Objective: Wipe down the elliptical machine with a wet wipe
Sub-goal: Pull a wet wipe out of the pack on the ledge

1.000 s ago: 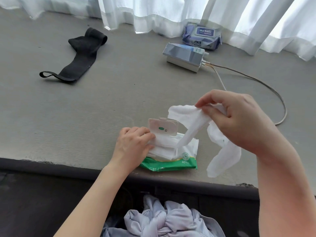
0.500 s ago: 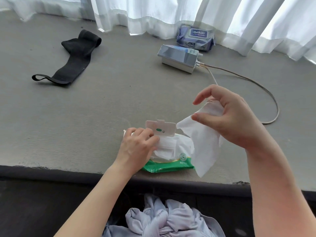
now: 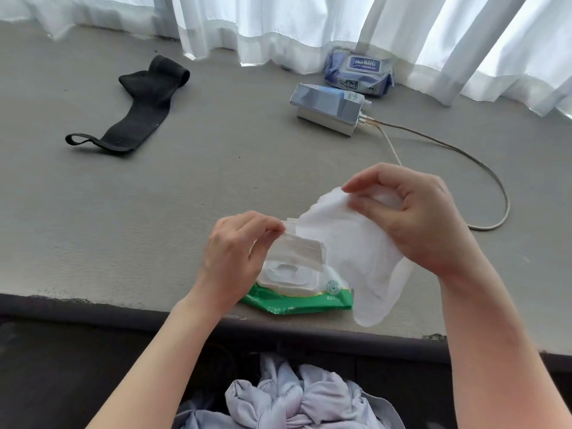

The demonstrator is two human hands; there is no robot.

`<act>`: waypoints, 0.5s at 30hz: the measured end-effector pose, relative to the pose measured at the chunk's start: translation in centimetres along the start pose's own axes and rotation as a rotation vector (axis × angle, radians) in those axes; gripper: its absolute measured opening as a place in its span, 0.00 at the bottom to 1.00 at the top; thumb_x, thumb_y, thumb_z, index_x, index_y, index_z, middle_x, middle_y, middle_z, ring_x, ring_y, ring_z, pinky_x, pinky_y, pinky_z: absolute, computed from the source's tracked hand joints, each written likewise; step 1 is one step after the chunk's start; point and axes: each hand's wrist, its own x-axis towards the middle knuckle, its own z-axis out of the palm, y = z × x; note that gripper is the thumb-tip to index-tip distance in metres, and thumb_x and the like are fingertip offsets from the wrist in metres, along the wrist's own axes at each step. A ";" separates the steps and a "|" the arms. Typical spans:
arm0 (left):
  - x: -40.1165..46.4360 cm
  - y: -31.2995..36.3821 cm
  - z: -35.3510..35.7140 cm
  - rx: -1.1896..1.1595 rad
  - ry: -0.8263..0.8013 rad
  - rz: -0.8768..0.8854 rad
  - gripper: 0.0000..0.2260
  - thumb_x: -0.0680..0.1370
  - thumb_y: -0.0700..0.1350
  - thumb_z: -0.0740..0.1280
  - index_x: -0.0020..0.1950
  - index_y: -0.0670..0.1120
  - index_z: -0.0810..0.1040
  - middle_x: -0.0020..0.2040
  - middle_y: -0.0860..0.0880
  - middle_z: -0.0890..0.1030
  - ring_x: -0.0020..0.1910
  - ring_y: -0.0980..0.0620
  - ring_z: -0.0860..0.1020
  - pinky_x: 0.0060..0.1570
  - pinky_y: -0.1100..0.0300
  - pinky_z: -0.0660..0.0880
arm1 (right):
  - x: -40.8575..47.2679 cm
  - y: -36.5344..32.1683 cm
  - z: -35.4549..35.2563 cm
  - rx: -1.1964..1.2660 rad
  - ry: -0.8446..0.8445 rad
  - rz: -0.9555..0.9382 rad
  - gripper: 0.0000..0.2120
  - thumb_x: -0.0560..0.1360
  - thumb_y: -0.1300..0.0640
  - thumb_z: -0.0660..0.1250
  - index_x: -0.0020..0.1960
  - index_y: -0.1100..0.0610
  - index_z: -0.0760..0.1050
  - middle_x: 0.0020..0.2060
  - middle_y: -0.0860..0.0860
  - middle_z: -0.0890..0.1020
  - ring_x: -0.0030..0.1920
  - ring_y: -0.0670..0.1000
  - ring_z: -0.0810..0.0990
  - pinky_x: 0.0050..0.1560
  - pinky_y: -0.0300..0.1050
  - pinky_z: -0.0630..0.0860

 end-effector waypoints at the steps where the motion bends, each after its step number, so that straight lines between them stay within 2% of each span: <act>1: 0.1 0.2 -0.3 -0.023 0.005 0.001 0.03 0.79 0.45 0.64 0.48 0.52 0.77 0.42 0.54 0.82 0.41 0.55 0.78 0.46 0.53 0.72 | 0.1 0.1 0.2 0.007 0.015 -0.004 0.06 0.72 0.64 0.73 0.44 0.54 0.82 0.38 0.40 0.84 0.43 0.35 0.80 0.46 0.25 0.69; 5: 0.4 0.6 -1.5 -0.069 0.011 0.001 0.03 0.79 0.45 0.65 0.49 0.51 0.77 0.43 0.54 0.82 0.41 0.54 0.79 0.44 0.49 0.75 | 0.3 0.1 0.6 -0.018 0.049 -0.008 0.03 0.72 0.61 0.74 0.41 0.55 0.82 0.35 0.41 0.82 0.38 0.35 0.79 0.40 0.26 0.68; 7: 0.5 0.6 -1.9 -0.084 0.009 0.010 0.03 0.79 0.44 0.65 0.49 0.51 0.78 0.43 0.53 0.82 0.41 0.53 0.79 0.43 0.47 0.76 | 0.4 0.0 0.8 -0.047 0.029 0.003 0.03 0.72 0.58 0.74 0.40 0.55 0.82 0.34 0.42 0.82 0.37 0.39 0.78 0.38 0.27 0.69; 10: 0.5 0.7 -2.1 -0.126 -0.013 0.001 0.05 0.80 0.44 0.64 0.50 0.52 0.78 0.44 0.55 0.81 0.42 0.54 0.80 0.42 0.46 0.76 | 0.6 -0.2 1.3 -0.082 -0.016 -0.013 0.09 0.71 0.52 0.74 0.37 0.56 0.80 0.30 0.43 0.80 0.33 0.42 0.76 0.33 0.30 0.68; 12: 0.4 0.9 -2.3 -0.146 -0.011 -0.010 0.06 0.80 0.44 0.64 0.51 0.54 0.78 0.44 0.57 0.81 0.42 0.55 0.80 0.43 0.45 0.76 | 0.7 -0.1 1.8 -0.131 -0.059 -0.043 0.16 0.70 0.44 0.73 0.34 0.56 0.78 0.25 0.44 0.76 0.30 0.45 0.72 0.30 0.34 0.66; 15: 0.4 1.1 -2.5 -0.146 0.011 -0.011 0.05 0.80 0.44 0.64 0.50 0.53 0.78 0.44 0.57 0.80 0.42 0.56 0.79 0.44 0.47 0.76 | 0.8 0.0 1.9 -0.256 -0.127 -0.062 0.20 0.66 0.33 0.67 0.34 0.50 0.77 0.29 0.44 0.75 0.34 0.44 0.74 0.37 0.46 0.71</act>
